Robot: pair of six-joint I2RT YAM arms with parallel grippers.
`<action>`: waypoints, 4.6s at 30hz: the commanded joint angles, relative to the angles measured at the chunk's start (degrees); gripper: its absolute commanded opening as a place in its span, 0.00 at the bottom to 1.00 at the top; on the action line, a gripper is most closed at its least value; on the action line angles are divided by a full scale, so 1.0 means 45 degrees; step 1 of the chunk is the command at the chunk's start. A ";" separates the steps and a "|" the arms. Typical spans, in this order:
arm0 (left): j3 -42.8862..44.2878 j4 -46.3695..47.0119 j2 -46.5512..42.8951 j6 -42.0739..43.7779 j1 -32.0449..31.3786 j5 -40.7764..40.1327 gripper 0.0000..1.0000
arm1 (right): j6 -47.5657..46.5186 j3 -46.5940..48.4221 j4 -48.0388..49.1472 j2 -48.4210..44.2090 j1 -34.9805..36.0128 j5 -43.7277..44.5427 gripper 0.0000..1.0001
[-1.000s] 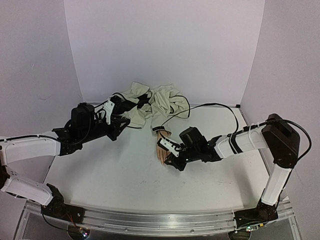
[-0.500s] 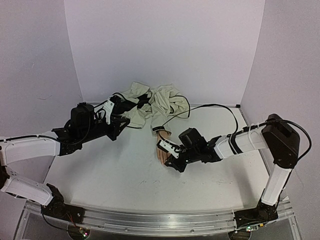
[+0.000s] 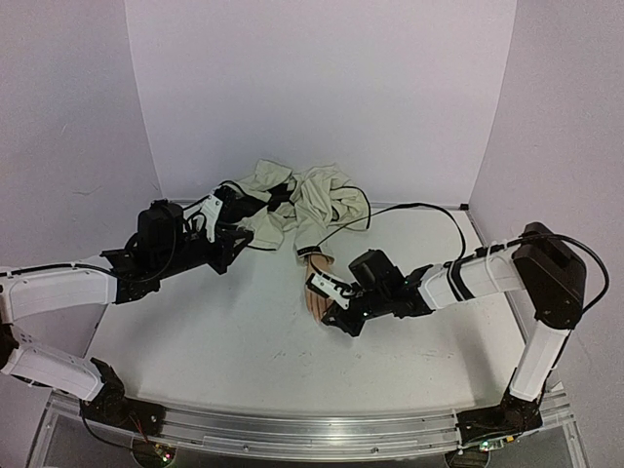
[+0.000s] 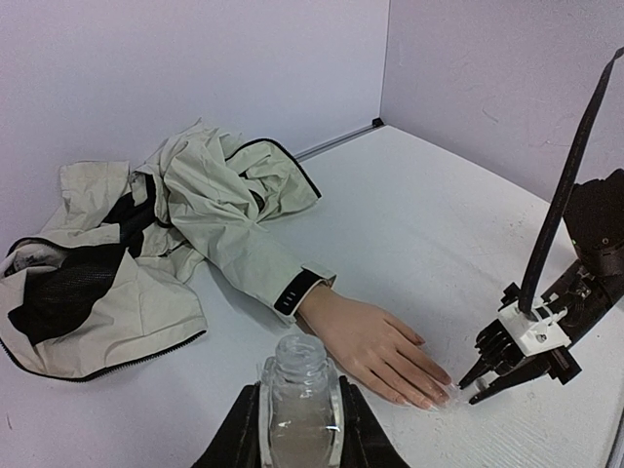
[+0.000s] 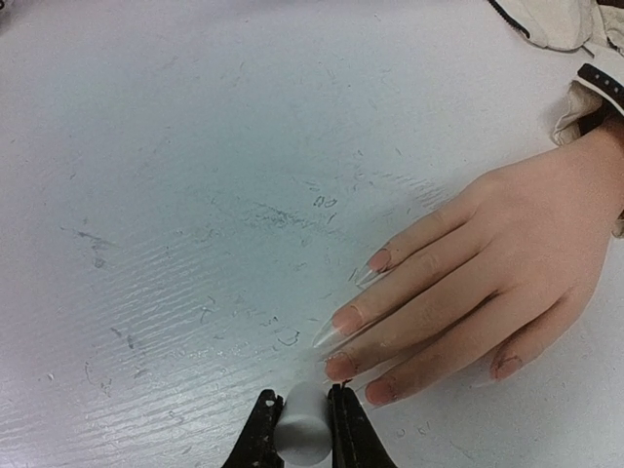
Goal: Paint the nails
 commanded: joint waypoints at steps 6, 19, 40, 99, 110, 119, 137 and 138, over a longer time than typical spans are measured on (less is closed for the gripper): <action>0.0248 0.0605 -0.0375 -0.0107 0.0062 0.0197 0.00 | -0.0095 -0.0182 -0.0276 -0.0825 0.0110 0.0097 0.00; 0.0300 0.0605 -0.0365 -0.0076 0.0062 0.0202 0.00 | -0.0032 -0.0301 0.0333 -0.1132 0.0110 -0.0091 0.00; 0.0233 0.0585 -0.0422 -0.0048 0.0062 0.0155 0.00 | 0.0061 0.0518 0.0623 0.0093 0.0111 0.0602 0.00; 0.0164 0.0527 -0.0655 -0.0048 0.0062 0.0124 0.00 | 0.0205 0.0221 -0.0049 0.0034 0.0111 -0.0191 0.00; 0.0164 0.0507 -0.0681 -0.0080 0.0062 0.0179 0.00 | 0.0168 -0.0166 0.0212 -0.0694 0.0112 0.0019 0.00; 0.0271 0.0507 -0.0533 -0.0087 0.0062 0.0220 0.00 | 0.0268 -0.0340 0.1061 -0.1031 0.0101 0.0501 0.00; 0.0339 0.0494 -0.0441 -0.0077 0.0062 0.0244 0.00 | 0.0052 0.0243 0.0552 -0.0233 0.0118 0.0850 0.00; 0.0308 0.0496 -0.0456 -0.0069 0.0060 0.0222 0.00 | 0.0049 0.0201 0.0541 -0.0237 0.0116 0.0861 0.00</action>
